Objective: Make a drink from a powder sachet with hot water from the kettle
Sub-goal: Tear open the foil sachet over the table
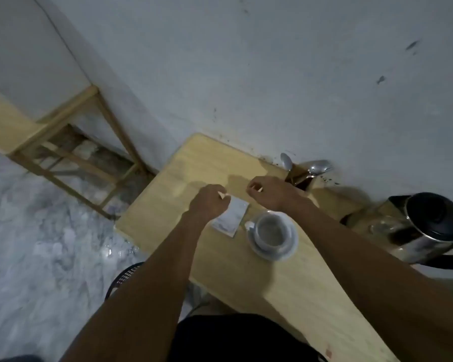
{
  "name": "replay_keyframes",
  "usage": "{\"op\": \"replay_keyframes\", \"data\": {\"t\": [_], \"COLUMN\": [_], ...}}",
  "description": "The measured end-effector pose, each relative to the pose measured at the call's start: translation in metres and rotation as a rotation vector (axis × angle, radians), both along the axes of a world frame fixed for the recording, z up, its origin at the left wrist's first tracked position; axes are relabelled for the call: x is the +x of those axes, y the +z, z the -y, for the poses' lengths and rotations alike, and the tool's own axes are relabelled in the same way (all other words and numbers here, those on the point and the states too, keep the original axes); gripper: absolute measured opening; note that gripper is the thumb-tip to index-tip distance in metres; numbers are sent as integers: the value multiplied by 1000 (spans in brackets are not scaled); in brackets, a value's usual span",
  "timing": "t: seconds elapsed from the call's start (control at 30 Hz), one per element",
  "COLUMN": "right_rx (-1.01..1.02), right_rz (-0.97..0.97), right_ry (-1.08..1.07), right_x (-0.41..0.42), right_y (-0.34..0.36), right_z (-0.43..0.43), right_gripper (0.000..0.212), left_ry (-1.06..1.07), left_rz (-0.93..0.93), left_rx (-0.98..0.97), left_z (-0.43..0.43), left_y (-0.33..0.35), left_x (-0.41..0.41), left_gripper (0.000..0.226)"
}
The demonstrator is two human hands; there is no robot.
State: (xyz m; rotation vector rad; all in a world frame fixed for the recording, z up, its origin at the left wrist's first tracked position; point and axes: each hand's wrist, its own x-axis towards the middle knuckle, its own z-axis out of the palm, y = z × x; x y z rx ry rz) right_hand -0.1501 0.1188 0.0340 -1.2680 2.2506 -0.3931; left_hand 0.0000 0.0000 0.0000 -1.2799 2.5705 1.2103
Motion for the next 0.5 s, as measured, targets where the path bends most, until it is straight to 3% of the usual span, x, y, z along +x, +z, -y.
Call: {"op": "replay_keyframes", "data": {"t": [0.13,0.3,0.5], "right_rx": [223,322,300], "right_rz": [72,80,87], "right_ry": [-6,-49,-142], "right_x": [7,7,14], "right_y": [-41,-79,-106], "right_z": [21,43,54], "right_gripper": [36,39,47], "left_ry": [4,-20,-30], "left_rz": [150,223,205], "left_rx": [51,-37,-83], "left_z": [-12,-15,-16], "left_y": [-49,-75,-89], "left_x": [14,20,29], "left_gripper": [55,41,50]}}
